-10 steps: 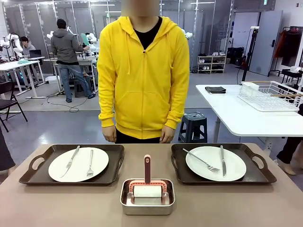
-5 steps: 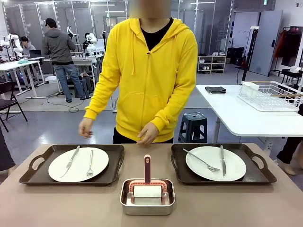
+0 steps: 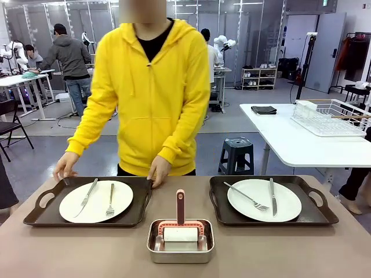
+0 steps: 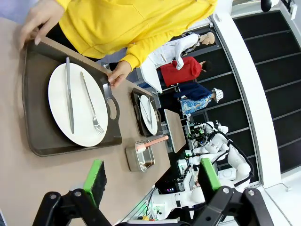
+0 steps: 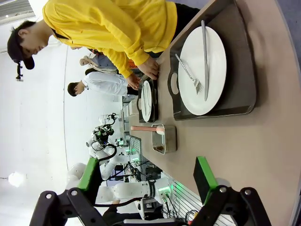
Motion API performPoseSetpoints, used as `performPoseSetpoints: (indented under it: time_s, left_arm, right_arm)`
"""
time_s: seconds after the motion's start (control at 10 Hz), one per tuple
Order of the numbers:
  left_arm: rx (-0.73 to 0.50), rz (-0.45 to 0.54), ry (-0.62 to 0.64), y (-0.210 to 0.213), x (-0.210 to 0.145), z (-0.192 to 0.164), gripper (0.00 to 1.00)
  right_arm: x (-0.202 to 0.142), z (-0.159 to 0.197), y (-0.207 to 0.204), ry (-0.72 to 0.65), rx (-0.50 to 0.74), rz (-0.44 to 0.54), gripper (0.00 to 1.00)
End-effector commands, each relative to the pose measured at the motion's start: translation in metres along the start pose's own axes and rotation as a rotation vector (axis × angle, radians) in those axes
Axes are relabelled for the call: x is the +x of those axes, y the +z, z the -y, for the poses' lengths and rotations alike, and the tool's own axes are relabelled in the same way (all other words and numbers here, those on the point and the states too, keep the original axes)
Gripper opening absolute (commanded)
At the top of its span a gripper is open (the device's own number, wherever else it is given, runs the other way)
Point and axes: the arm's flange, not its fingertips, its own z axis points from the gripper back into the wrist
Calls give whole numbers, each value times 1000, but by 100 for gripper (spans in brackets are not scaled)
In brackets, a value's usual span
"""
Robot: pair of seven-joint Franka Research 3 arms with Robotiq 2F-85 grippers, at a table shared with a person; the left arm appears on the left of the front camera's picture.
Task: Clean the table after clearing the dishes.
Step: When the left (or right) Handle tray is removed, use the left hand (or right hand) to clean the left (or right) side of the table with the Lint Roller.
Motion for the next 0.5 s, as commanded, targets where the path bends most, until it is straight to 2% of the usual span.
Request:
performPoseSetpoints:
  time_s: [0.0, 0.4]
  left_arm:
    - [-12, 1, -1, 4, -2, 2, 100]
    - [-12, 1, -1, 4, -2, 2, 100]
  right_arm:
    - [-1, -1, 2, 1, 1, 4, 100]
    - [-1, -1, 2, 1, 1, 4, 100]
